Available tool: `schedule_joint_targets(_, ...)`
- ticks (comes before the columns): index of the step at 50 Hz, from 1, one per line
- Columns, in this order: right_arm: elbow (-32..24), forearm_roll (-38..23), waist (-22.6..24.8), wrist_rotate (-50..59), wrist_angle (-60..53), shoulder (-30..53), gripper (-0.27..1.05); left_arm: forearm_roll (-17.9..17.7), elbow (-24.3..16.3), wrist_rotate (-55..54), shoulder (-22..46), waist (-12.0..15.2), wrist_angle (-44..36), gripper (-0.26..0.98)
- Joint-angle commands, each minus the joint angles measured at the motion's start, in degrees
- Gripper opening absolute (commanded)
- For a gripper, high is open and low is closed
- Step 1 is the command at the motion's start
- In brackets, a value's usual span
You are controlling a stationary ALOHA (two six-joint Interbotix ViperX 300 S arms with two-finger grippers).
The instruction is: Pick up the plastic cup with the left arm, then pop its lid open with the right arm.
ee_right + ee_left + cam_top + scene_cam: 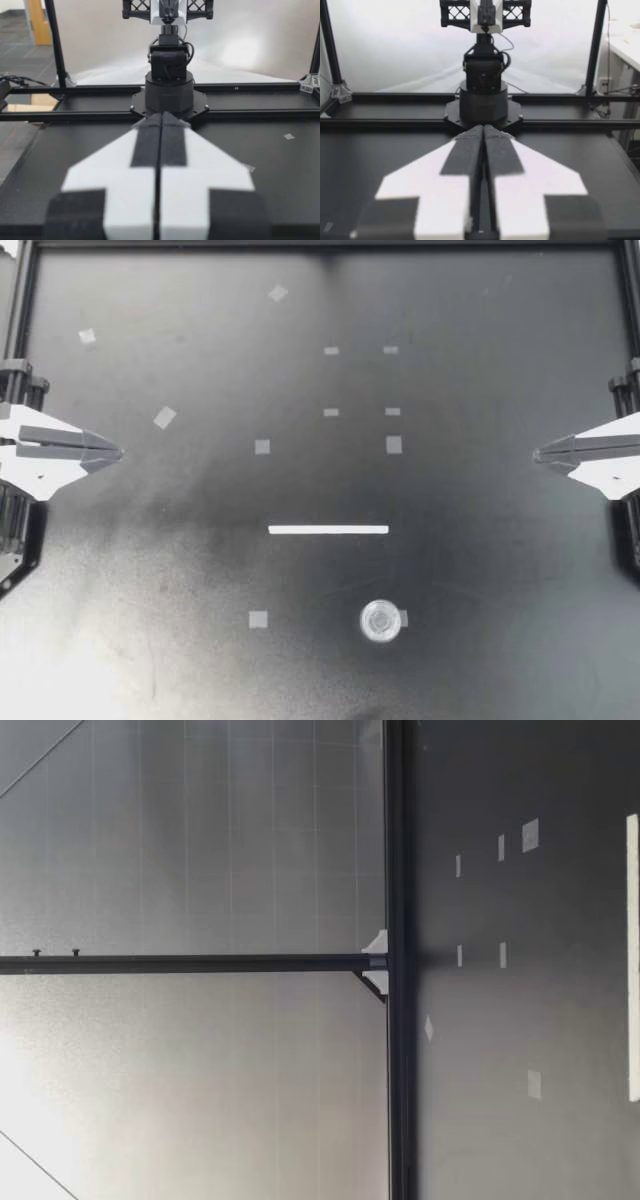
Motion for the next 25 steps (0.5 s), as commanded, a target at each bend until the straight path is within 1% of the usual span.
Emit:
schedule_joint_targets(1,0.1,0.0,-0.3,0.0,-0.1,0.2,0.00,-0.1,2.5,0.1,0.5,-0.8,0.3,0.07)
schedule_joint_targets(2,0.4,0.1,-0.3,0.1,-0.1,0.1,-0.03,-0.1,3.1,-0.3,0.6,-0.7,0.2,0.03)
schedule_joint_targets(5,1.8,0.4,-0.4,0.5,0.1,0.2,-0.07,-0.8,4.7,-1.1,0.8,-0.8,0.2,-0.02)
schedule_joint_targets(9,2.7,2.2,-0.4,1.8,0.1,0.8,-0.07,-1.9,5.4,-1.8,1.6,-0.8,0.3,-0.02)
schedule_joint_targets(12,2.1,4.0,-0.4,3.2,0.7,1.6,-0.07,-2.1,4.7,-2.2,3.3,-0.8,0.3,-0.02)
schedule_joint_targets(17,-1.1,4.7,-0.6,4.0,7.1,3.3,-0.07,-1.9,1.1,-1.3,8.1,-0.8,1.1,-0.02)
schedule_joint_targets(22,-7.5,4.7,-0.6,4.0,21.4,6.9,-0.07,-1.1,-4.5,-1.1,15.9,-0.8,6.2,-0.02)
schedule_joint_targets(25,-9.9,4.7,-0.5,4.0,27.0,9.0,-0.07,-0.9,-6.6,-1.0,19.9,-1.1,7.6,-0.02)
